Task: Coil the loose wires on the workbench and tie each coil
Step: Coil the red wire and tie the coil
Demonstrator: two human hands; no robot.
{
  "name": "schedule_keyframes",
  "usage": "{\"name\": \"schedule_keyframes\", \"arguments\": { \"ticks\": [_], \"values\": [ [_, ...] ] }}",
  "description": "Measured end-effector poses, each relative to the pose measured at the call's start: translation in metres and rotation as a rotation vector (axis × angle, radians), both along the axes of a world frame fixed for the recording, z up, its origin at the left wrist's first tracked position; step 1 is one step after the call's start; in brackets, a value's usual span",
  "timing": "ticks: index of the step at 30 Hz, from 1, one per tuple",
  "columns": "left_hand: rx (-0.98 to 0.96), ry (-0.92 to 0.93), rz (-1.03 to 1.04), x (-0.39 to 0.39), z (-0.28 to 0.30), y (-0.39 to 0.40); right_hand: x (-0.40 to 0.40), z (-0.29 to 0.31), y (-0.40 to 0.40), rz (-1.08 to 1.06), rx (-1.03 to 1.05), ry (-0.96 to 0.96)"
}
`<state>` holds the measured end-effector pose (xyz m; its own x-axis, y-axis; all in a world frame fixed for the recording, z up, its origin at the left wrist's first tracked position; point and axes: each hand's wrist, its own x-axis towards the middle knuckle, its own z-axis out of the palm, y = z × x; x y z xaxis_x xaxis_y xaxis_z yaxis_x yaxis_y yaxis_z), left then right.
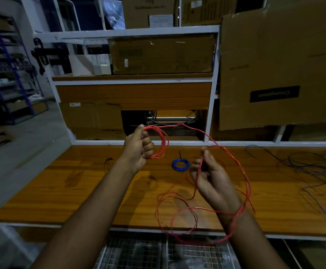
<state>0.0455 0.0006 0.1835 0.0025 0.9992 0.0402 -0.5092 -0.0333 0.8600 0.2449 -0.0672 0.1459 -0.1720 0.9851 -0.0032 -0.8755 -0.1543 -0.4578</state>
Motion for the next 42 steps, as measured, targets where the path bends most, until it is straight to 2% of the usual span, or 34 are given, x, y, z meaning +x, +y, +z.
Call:
{"name": "schedule_keyframes", "arguments": {
  "ticks": [3, 5, 7, 12, 15, 17, 20, 22, 26, 28, 30, 32, 35, 39, 42],
  "values": [
    [0.012, -0.025, -0.039, 0.003, 0.005, -0.002, 0.001, -0.02, 0.007, 0.017, -0.161, -0.244],
    [0.025, 0.0, -0.018, 0.005, 0.009, -0.002, 0.005, -0.029, 0.008, 0.038, -0.16, -0.43],
    [0.032, 0.034, 0.04, 0.005, 0.012, -0.002, 0.012, -0.03, 0.009, 0.077, -0.079, -0.571],
    [0.007, -0.007, 0.114, 0.002, 0.016, 0.003, 0.02, -0.022, 0.0, 0.314, 0.236, -0.582],
    [-0.003, -0.031, 0.115, 0.003, 0.017, 0.003, 0.011, -0.021, -0.004, 0.371, 0.317, -0.779],
    [0.005, -0.034, 0.101, 0.003, 0.018, 0.002, 0.0, -0.023, -0.005, 0.236, 0.333, -1.027],
    [0.016, -0.032, 0.067, 0.003, 0.02, 0.0, -0.013, -0.032, 0.0, -0.094, 0.46, -1.48],
    [0.022, -0.037, 0.049, 0.002, 0.021, -0.001, -0.019, -0.037, 0.007, -0.224, 0.545, -1.638],
    [0.047, -0.039, 0.003, 0.004, 0.025, -0.003, -0.041, -0.046, 0.023, -0.225, 0.574, -1.721],
    [0.061, -0.023, -0.017, 0.005, 0.026, -0.005, -0.048, -0.05, 0.029, -0.29, 0.572, -1.756],
    [0.076, 0.004, -0.006, 0.002, 0.027, -0.005, -0.05, -0.048, 0.028, -0.399, 0.572, -1.666],
    [0.082, 0.013, 0.033, -0.005, 0.027, -0.004, -0.044, -0.042, 0.021, -0.462, 0.691, -1.582],
    [0.05, -0.022, 0.095, -0.021, 0.022, 0.001, -0.03, -0.033, 0.012, -0.477, 0.914, -1.59],
    [-0.017, -0.059, 0.144, -0.038, 0.011, 0.01, -0.012, -0.025, 0.011, -0.725, 1.076, -1.656],
    [-0.047, -0.08, 0.157, -0.044, 0.003, 0.016, 0.0, -0.027, 0.015, -1.037, 1.132, -1.73]
  ]
}}
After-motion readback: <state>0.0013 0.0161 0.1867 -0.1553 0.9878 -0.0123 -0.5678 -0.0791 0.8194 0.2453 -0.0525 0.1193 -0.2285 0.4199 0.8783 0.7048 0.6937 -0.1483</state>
